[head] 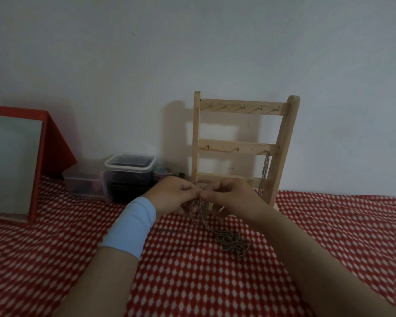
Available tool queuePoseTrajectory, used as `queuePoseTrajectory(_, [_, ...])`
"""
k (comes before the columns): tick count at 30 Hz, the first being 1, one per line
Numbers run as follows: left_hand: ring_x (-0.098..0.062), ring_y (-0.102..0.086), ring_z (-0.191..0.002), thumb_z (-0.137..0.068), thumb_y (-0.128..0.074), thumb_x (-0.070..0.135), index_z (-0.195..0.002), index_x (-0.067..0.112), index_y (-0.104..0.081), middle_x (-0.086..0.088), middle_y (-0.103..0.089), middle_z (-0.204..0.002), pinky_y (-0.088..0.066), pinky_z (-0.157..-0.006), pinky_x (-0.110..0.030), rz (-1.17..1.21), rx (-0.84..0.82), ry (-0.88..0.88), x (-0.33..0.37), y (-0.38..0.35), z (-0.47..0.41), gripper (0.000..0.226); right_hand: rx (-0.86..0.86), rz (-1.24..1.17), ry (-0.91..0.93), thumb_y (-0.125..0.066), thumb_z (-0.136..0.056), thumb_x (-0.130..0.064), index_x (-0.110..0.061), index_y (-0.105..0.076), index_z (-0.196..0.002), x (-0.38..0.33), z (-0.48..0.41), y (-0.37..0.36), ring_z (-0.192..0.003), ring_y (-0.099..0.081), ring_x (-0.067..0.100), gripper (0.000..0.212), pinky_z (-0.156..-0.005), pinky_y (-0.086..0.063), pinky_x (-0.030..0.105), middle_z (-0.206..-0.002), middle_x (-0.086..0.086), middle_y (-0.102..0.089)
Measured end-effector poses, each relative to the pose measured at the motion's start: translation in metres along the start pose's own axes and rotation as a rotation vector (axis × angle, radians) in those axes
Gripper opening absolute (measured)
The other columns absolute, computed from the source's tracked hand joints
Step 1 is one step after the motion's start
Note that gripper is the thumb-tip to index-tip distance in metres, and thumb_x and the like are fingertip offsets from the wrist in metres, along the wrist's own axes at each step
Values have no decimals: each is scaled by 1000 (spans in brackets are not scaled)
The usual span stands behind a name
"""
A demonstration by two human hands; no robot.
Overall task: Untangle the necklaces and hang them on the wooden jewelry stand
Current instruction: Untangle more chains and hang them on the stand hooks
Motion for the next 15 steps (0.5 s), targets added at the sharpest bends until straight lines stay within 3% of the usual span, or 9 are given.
queuePoseTrajectory(5, [-17, -73, -87, -96, -58, 28, -94, 26, -75, -3, -77, -86, -58, -81, -30, -138, -69, 27, -4, -4, 1, 17, 7, 143, 7, -81, -85, -14, -9, -81, -92, 3, -4, 3, -58, -66, 10, 9, -57, -58, 25, -81, 2, -79])
queuePoseTrajectory(9, [-16, -72, -87, -95, -60, 33, -96, 23, -74, -1, -77, -80, -57, -81, -28, -218, -65, 52, -6, -3, 3, 17, -60, 283, 77, -77, -90, -13, -15, -82, -95, -2, 0, -5, -60, -66, -5, 8, -60, -52, 11, -84, -5, -79])
queuePoseTrajectory(12, [-7, -70, -73, -91, -66, 33, -90, 23, -66, 0, -74, -77, -51, -65, -18, -242, 24, 25, -3, 3, -1, 10, -112, 375, 69, -72, -94, -18, -17, -81, -103, -1, 0, -10, -64, -66, -9, 13, -60, -50, 9, -95, -4, -79])
queuePoseTrajectory(15, [-12, -65, -85, -87, -70, 30, -90, 25, -56, 2, -68, -88, -50, -75, -24, -325, 124, -8, -1, 13, -4, 16, -104, 347, 37, -71, -95, -26, -18, -81, -97, 2, 0, -8, -70, -69, -1, 13, -60, -52, 13, -91, -5, -78])
Point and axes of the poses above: each hand's wrist, its own z-axis away from the middle knuckle, its own y-axis out of the back of the hand, x = y × z, the point moved 10 cm from there along -z, towards the middle knuckle
